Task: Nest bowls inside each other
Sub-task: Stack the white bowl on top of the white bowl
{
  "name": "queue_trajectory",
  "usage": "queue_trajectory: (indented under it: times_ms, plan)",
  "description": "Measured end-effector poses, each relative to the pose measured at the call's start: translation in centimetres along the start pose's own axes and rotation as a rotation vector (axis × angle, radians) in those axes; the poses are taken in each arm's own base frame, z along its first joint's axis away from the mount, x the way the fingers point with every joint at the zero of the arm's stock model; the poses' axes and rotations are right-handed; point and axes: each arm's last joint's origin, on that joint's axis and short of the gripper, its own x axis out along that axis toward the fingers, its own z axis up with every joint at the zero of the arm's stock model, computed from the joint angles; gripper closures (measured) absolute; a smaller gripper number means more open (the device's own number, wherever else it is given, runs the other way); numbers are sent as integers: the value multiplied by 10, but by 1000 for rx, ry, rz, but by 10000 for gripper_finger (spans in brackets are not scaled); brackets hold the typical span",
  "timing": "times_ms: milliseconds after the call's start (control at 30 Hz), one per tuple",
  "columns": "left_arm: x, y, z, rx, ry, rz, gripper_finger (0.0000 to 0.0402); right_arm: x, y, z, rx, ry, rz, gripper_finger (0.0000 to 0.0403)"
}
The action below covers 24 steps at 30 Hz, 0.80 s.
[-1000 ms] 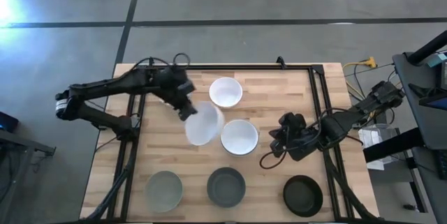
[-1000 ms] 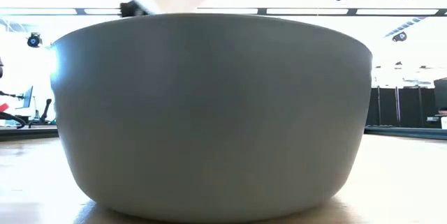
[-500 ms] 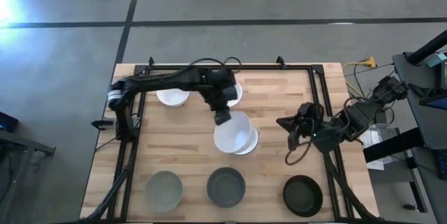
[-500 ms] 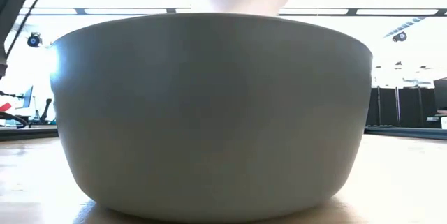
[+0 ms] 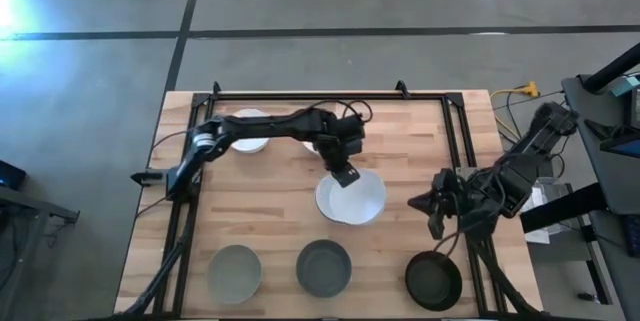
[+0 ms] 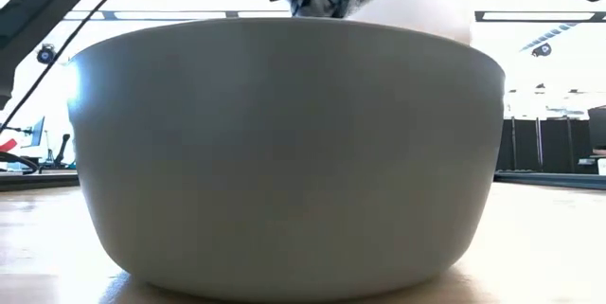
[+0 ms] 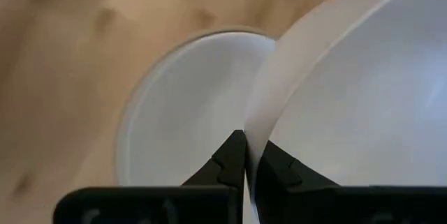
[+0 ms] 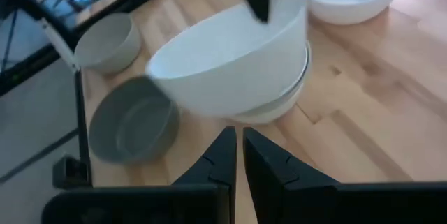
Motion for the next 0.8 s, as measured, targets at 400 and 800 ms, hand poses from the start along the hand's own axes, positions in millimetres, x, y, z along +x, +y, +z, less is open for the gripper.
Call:
queue_trajectory:
  times_ms: [400,800]
  plan:
    - [-4,11,-7,-177,103,182,402,-12,-15,-5,-122,14,54,380]
    - [24,19,-13,-254,194,243,402,-22,-24,2,-148,12,107,381]
